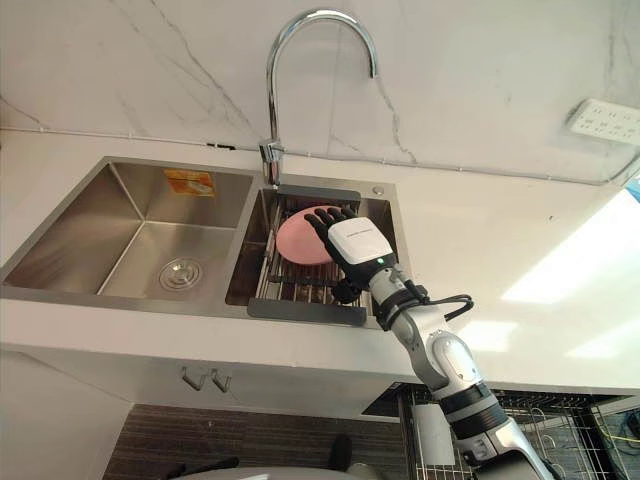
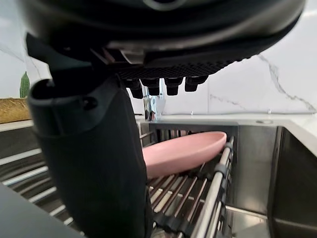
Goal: Walk over to the sink, pick up the cup, carry it to the dishwasher, place the cup inside the dishwasher, then close the dishwasher door
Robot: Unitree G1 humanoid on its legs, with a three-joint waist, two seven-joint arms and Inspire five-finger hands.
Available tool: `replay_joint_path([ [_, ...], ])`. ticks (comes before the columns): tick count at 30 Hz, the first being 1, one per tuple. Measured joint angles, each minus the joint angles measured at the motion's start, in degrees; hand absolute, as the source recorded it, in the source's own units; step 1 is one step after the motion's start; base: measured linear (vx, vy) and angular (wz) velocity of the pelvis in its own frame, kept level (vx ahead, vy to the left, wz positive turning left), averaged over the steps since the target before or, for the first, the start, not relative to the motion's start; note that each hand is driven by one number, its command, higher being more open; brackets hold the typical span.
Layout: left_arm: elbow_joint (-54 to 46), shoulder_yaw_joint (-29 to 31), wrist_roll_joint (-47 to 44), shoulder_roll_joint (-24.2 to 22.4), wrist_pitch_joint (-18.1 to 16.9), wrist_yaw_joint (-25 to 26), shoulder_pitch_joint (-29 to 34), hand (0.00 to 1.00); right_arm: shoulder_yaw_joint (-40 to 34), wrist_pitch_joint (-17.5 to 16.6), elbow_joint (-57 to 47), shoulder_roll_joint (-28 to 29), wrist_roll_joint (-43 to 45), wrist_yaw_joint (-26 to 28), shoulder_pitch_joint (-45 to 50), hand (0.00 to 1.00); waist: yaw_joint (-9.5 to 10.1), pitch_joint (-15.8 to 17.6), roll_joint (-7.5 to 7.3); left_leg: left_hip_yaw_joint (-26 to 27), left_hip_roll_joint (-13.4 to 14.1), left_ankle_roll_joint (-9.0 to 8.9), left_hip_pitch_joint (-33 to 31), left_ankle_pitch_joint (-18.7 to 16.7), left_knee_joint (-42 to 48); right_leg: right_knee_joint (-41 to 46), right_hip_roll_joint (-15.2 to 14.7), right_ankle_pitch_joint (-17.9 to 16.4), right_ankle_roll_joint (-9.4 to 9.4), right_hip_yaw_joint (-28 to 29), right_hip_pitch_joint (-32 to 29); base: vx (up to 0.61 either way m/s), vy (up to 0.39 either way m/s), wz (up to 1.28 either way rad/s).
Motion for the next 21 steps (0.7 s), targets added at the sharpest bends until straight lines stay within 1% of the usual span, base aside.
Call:
replay_joint_path([
  [5, -0.46, 0.04, 0.0, -0.03, 0.54, 0.0, -0.15, 1.0, 0.22, 1.02, 4.81, -0.12, -0.21, -0.55, -2.39, 1.0, 0.32, 0.44, 0.67, -0.7, 0.16, -0.04, -0.25, -0.02, 0.01, -0.01, -0.01, -0.23, 0.08, -0.72, 0.03, 0.03, 0.042, 0.07],
  [10, -0.54, 0.08, -0.14, -0.15, 0.8, -0.02, -0.17, 1.0, 1.38, 1.52, 7.58, -0.14, -3.21, -4.63, -4.54, 1.0, 0.8, 0.5, 0.71, -1.15, 0.23, -0.09, -0.58, -0.04, 0.25, -0.02, -0.08, -0.47, 0.09, -1.32, 0.09, 0.02, 0.032, 0.06],
  [14, -1.42, 0.12, -0.13, -0.3, 0.79, -0.02, 0.01, 1.0, 2.25, 2.27, 10.35, -0.12, -4.7, -7.98, -6.19, 1.0, 1.02, 0.51, 0.71, -2.48, 0.35, -0.14, -1.01, -0.06, 0.63, -0.02, -0.24, -0.96, 0.26, -2.57, 0.5, 0.01, 0.023, 0.17],
  [16, -1.82, 0.19, -0.14, -0.54, 0.71, 0.05, 0.2, 1.0, 2.33, 2.37, 13.15, 0.02, -5.75, -10.41, -7.16, 1.0, 1.74, 0.6, 0.84, -2.7, 0.39, -0.18, -1.11, -0.04, 0.68, -0.03, -0.26, -1.02, 0.21, -2.81, 0.54, 0.01, 0.025, 0.06],
  [21, -2.34, 0.22, -0.96, -0.87, 0.37, 0.73, 0.22, 1.0, 2.32, 3.34, 18.68, 0.02, -6.9, -15.04, -7.67, 1.0, 2.45, 0.68, 0.95, -4.47, 0.44, -0.37, -1.49, 0.07, 0.78, -0.02, -0.49, -1.36, 0.19, -4.48, 1.1, 0.02, 0.027, 0.17],
])
